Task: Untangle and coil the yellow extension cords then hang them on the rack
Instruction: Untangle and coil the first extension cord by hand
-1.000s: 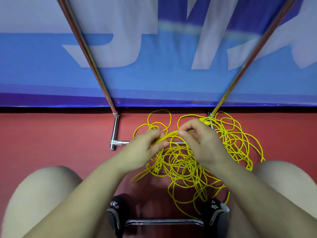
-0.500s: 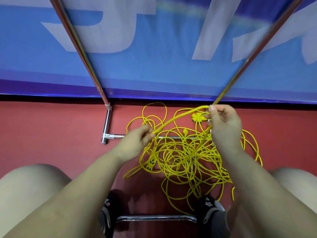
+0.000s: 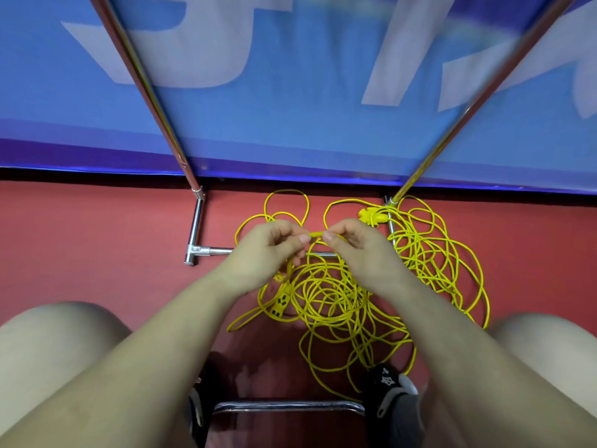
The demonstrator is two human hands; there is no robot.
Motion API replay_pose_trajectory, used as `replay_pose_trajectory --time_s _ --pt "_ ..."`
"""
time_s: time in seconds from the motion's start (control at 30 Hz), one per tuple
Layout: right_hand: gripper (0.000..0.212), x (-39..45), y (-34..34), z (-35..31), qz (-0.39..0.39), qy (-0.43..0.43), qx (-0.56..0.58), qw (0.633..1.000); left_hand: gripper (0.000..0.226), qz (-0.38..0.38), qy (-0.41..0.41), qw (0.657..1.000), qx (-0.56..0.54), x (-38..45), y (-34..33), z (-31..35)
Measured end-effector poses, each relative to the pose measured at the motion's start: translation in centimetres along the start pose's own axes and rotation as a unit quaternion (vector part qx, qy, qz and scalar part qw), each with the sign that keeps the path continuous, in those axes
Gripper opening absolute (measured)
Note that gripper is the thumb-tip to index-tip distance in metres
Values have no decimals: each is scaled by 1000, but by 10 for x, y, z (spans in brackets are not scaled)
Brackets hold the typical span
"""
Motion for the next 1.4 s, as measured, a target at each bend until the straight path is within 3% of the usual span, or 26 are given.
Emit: replay_pose_trajectory --time_s 0.23,0.43,0.57,0.7,0.77,0.83,0.93,1.07,1.17,1.23,1.33,1.4 --pt "12 -2 14 -13 50 9 113 992 27 -40 -6 995 87 -2 -2 -21" --pt "12 -7 34 -22 70 8 193 979 18 -5 23 982 187 0 9 -42" --pt "12 -3 54 -11 116 -16 222 968 16 -20 16 983 183 2 6 -36" --pt "8 2 71 2 195 -13 110 975 19 8 31 997 68 4 6 -25" --pt "33 3 67 -1 188 8 -13 982 22 47 48 998 -4 4 12 -22" --pt "40 2 51 -9 150 38 -78 985 21 78 64 993 -63 4 17 -20" --pt "23 -2 9 -6 14 19 -56 998 20 130 98 975 -153 6 24 -22" --pt "28 -14 -41 8 -136 -11 -91 987 21 165 134 939 -271 6 26 -25" --pt "31 -11 -44 10 -127 -1 -119 985 23 167 148 915 -335 8 24 -24" --pt "21 -9 -43 7 -110 18 -117 987 25 161 148 903 -370 9 21 -22" --pt "21 -7 -40 3 -85 15 -55 995 23 154 126 888 -415 12 18 -15" --pt "21 -6 -36 -1 -71 -3 0 998 20 145 108 898 -400 13 19 -13"
Point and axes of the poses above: each hand's wrist, its own x-axis towards the middle knuckle, its own y-axis out of the back of the hand, z = x × y, the point moved 9 cm from there along x, towards the middle knuckle, and after that the axes turned 9 degrees about -y, right-handed, at the moved point
